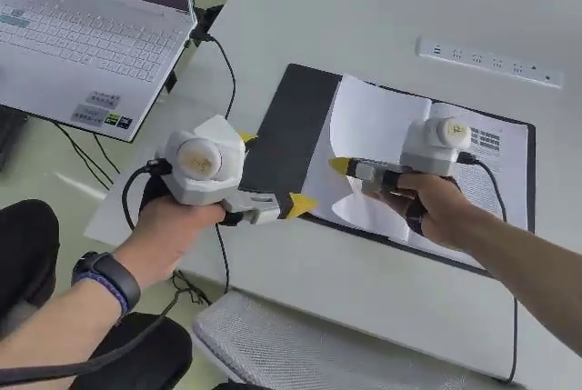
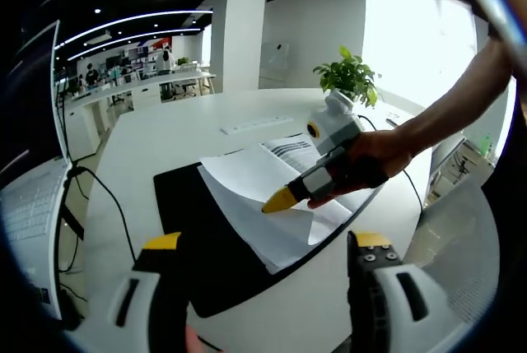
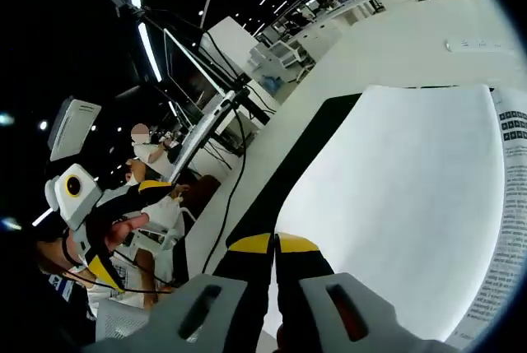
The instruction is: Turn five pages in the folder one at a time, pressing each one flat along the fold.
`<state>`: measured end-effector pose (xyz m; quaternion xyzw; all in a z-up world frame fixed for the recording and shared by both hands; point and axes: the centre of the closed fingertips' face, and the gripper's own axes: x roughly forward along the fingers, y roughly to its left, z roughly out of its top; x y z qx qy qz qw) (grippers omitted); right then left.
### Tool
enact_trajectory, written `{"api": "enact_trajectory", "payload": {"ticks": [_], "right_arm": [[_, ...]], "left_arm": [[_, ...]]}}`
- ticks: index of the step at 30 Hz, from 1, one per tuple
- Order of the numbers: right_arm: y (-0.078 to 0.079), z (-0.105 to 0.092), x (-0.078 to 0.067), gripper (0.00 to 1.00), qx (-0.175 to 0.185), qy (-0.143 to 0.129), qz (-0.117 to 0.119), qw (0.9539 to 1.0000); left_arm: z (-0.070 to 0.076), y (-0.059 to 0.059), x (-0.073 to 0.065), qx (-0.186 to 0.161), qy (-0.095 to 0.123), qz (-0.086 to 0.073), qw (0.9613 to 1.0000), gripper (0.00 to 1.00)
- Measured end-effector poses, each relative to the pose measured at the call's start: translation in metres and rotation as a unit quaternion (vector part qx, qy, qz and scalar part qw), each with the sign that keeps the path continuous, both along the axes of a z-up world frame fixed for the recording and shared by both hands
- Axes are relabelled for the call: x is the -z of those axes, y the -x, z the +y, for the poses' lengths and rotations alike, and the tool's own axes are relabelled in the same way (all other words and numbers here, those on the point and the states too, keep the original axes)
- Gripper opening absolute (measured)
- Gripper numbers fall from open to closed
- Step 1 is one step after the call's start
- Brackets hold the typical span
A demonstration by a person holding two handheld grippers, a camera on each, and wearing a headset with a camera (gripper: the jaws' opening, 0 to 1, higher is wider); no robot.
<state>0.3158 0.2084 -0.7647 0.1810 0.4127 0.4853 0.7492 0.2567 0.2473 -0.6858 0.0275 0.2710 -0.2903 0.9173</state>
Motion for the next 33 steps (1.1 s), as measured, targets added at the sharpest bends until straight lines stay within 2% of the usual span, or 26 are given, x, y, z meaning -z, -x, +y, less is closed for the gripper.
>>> {"api": "enact_trajectory", "payload": {"ticks": [3,11,25,33], "right_arm": [[-0.001,0.001,0.008,0.0,0.002,0.005,0.011,0.9999],[0.001,0.007,0.013,0.0,0.004,0.003,0.027,0.9996],[-0.002,0.004,0.01,0.0,0.006,-0.004,0.028,0.9996],[0.001,0.004,0.006,0.05,0.003,-0.007,0.024,0.9997]], "left_arm": [[0.0,0.0,0.0,-0.006,0.008,0.001,1.0,0.8],[-0.001,-0.001,0.003,-0.009,0.012,0.006,0.9999,0.8],[-0.005,-0.001,0.007,-0.006,0.007,0.013,0.9999,0.79],[-0.003,-0.003,0.011,-0.011,0.01,0.023,0.9996,0.78]]}}
